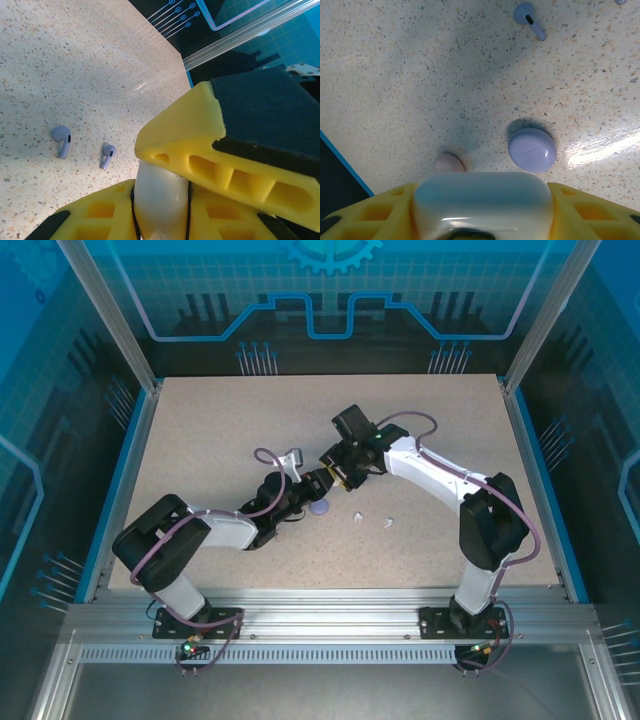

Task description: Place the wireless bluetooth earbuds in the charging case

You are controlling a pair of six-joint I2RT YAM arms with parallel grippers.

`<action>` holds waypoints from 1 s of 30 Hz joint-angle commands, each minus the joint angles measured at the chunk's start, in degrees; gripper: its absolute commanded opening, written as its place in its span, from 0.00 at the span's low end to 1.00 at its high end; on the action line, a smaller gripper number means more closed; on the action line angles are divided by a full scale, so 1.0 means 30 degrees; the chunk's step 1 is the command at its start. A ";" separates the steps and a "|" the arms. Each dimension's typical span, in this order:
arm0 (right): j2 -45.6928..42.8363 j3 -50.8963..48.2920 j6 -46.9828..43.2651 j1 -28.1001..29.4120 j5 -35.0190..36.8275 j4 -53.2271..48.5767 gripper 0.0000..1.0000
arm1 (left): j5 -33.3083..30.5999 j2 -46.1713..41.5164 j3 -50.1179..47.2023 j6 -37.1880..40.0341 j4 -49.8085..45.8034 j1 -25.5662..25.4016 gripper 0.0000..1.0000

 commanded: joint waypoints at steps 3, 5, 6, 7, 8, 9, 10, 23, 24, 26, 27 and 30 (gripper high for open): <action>-0.0439 -0.0240 0.0235 0.0046 -0.0499 -0.0001 0.47 | -0.0180 0.0330 0.0493 0.0414 0.0678 -0.0546 0.13; -0.0441 -0.0268 0.0275 0.0017 -0.0560 0.0091 0.47 | -0.0195 0.0389 0.0486 0.0361 0.0671 -0.0538 0.08; -0.0454 -0.0281 0.0264 -0.0011 -0.0554 0.0124 0.47 | -0.0192 0.0403 0.0486 0.0356 0.0643 -0.0565 0.05; -0.0445 -0.0274 0.0274 -0.0012 -0.0592 0.0155 0.47 | -0.0191 0.0411 0.0487 0.0282 0.0627 -0.0560 0.02; -0.0418 -0.0294 0.0279 -0.0039 -0.0601 0.0198 0.47 | -0.0186 0.0404 0.0487 0.0246 0.0638 -0.0554 0.00; -0.0409 -0.0280 0.0264 -0.0084 -0.0670 0.0285 0.47 | -0.0177 0.0407 0.0486 0.0239 0.0613 -0.0569 0.00; -0.0424 -0.0294 0.0221 -0.0150 -0.0746 0.0450 0.50 | -0.0134 0.0376 0.0486 0.0196 0.0558 -0.0567 0.00; -0.6919 -0.4571 -0.8504 -0.4079 -0.0925 0.4037 0.88 | 0.5352 -0.3010 0.1547 0.2445 -0.4621 0.1000 0.00; -0.7769 -0.5781 -0.9595 -0.4489 -0.1722 0.5450 0.88 | 0.6128 -0.3269 0.1670 0.2750 -0.5005 0.1326 0.00; -0.9308 -0.8012 -1.1420 -0.5051 -0.3194 0.7779 0.88 | 0.7899 -0.3744 0.2016 0.3372 -0.5821 0.2139 0.00; -0.9944 -0.8845 -1.2224 -0.5192 -0.3811 0.8751 0.88 | 0.8656 -0.3849 0.2207 0.3550 -0.6132 0.2504 0.00; -1.1651 -1.0845 -1.4849 -0.5213 -0.5147 1.0502 0.88 | 1.0926 -0.4049 0.2751 0.3769 -0.6656 0.3475 0.00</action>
